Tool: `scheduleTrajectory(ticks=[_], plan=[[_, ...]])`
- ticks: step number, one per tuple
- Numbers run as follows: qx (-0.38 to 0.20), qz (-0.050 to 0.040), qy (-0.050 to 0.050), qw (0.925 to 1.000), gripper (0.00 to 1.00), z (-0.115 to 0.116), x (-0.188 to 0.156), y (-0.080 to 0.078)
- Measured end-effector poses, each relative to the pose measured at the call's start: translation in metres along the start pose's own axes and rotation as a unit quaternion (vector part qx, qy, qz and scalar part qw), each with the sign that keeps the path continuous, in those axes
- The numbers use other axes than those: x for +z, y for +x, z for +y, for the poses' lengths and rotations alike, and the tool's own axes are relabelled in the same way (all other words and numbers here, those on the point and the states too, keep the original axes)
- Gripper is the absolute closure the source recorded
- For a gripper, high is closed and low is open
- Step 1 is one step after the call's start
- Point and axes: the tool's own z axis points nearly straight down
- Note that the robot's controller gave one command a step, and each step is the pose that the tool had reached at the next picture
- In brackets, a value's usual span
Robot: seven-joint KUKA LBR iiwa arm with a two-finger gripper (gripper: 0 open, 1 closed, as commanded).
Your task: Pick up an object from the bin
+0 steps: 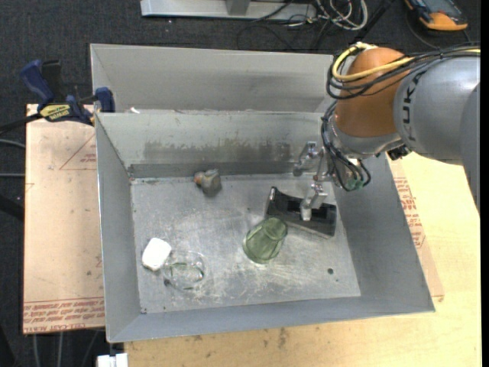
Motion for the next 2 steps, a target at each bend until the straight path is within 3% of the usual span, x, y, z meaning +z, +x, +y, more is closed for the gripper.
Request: scheduleTrajectory(ticks=[2], plan=[[0.0, -0.0001, 0.0, 1.0, 1.0, 0.0, 0.0, 0.0]])
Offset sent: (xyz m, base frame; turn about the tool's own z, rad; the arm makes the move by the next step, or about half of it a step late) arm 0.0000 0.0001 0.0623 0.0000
